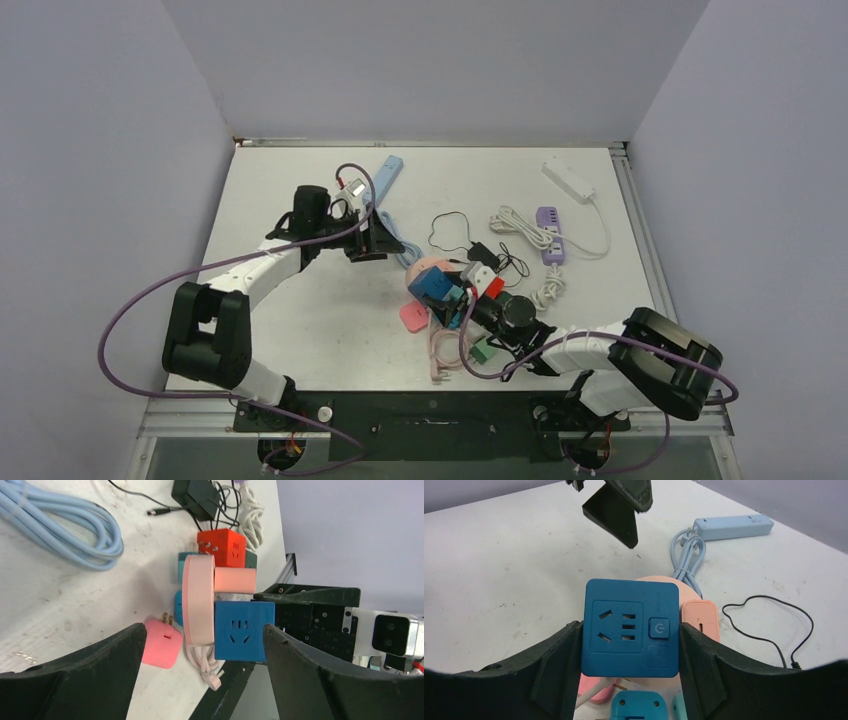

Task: Pull the plug off the socket
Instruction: Remove the plug from the socket.

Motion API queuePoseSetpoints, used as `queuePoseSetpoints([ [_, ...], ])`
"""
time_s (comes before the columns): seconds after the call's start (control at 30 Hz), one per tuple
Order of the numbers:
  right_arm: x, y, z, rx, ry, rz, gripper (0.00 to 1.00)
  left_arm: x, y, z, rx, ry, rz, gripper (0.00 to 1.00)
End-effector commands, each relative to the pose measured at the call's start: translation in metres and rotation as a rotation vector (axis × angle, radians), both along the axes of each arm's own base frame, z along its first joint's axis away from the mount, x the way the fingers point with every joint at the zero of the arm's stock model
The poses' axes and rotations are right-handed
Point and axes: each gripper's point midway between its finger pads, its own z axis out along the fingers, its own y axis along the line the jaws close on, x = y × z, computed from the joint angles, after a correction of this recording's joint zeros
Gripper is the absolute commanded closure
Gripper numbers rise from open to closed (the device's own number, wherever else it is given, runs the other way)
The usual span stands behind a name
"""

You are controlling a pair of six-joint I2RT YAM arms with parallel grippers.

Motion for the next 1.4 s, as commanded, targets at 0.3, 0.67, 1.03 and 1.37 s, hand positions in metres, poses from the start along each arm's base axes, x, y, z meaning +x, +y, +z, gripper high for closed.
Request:
queuePoseSetpoints([
  [0.3, -0.031, 0.01, 0.119, 0.081, -0.462, 0.053, 0.95, -0.042, -0.025, 0.026, -0.136, -0.03, -0.158, 0.17],
  [0.67, -0.041, 0.013, 0.131, 0.081, -0.505, 0.072, 0.95, -0.056, -0.036, 0.042, -0.185, -0.073, -0.234, 0.24],
  [1.03, -0.046, 0.015, 0.139, 0.087, -0.519, 0.082, 0.95, -0.062, -0.042, 0.026, -0.129, -0.043, -0.269, 0.52],
  [1.37, -0.045, 0.016, 0.134, 0.074, -0.518, 0.077, 0.95, -0.066, -0.043, 0.021, -0.105, -0.032, -0.288, 0.8],
])
